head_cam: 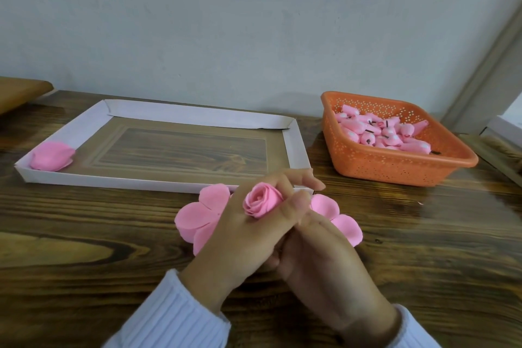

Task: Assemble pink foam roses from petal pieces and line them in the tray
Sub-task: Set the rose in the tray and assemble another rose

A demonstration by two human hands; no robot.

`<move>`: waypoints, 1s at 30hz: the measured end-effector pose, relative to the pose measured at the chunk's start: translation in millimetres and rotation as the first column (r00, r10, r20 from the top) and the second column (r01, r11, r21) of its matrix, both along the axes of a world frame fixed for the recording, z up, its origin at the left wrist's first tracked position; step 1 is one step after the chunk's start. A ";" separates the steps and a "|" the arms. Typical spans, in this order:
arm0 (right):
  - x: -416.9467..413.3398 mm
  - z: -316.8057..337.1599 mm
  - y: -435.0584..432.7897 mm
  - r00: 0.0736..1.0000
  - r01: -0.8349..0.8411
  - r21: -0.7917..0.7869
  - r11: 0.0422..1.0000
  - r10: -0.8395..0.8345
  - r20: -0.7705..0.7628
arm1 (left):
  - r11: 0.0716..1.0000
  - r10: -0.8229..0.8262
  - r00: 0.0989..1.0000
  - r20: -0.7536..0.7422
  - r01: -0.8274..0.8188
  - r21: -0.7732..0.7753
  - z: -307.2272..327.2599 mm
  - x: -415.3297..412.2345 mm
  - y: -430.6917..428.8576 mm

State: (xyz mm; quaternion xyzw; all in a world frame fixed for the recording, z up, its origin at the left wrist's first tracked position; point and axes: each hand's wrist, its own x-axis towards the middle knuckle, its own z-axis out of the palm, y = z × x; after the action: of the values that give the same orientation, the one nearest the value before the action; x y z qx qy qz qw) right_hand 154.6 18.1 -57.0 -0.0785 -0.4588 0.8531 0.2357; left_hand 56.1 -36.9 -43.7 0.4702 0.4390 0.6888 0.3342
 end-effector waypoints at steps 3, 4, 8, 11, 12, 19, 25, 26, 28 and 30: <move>-1.8 -0.8 -2.3 0.999 -0.015 -0.016 1.000 0.015 -0.029 | 0.997 0.073 0.996 -0.041 -0.074 -0.023 2.3 -3.2 2.1; -2.4 -1.2 -2.6 0.999 -0.015 -0.013 1.000 0.014 -0.033 | 0.995 0.097 0.994 -0.047 -0.098 -0.019 1.5 -4.8 2.8; -2.0 -0.7 -2.1 0.999 0.016 0.021 1.000 -0.015 -0.044 | 0.995 0.100 0.995 -0.024 -0.101 -0.026 -2.4 -4.9 3.9; -2.1 0.2 -0.5 0.999 0.038 0.014 0.999 -0.038 -0.024 | 0.994 0.108 0.993 -0.049 -0.108 -0.002 -3.8 -2.4 5.2; -2.5 -0.5 0.4 0.999 0.043 0.003 0.999 -0.043 -0.006 | 0.993 0.121 0.990 -0.073 -0.120 0.021 -3.7 -1.7 5.8; -1.6 -0.8 8.5 0.993 0.070 -0.260 0.963 -0.091 -0.069 | 0.959 0.275 0.961 -0.026 -0.273 0.076 -5.4 4.8 7.0; -3.8 -1.1 8.5 0.996 0.092 -0.302 0.949 -0.091 0.019 | 0.978 0.200 0.975 0.096 -0.205 0.049 -6.8 5.1 7.0; -4.2 -0.3 8.4 0.996 0.089 -0.311 0.946 -0.085 0.027 | 0.983 0.174 0.979 0.105 -0.179 0.038 -6.0 4.9 6.6; -4.2 0.3 8.0 0.998 0.069 -0.339 0.938 -0.062 0.030 | 0.989 0.145 0.983 0.111 -0.147 0.013 -5.6 3.6 6.3; -3.8 0.9 7.7 0.999 0.038 -0.340 0.940 -0.032 0.024 | 0.990 0.143 0.986 0.090 -0.144 0.003 -5.6 2.9 5.5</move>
State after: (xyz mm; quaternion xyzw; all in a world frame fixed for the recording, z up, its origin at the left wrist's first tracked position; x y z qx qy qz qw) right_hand 150.8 25.8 -56.0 -0.1339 -0.3049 0.9145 0.2298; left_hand 59.0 -31.4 -49.2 0.4079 0.4528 0.7335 0.3009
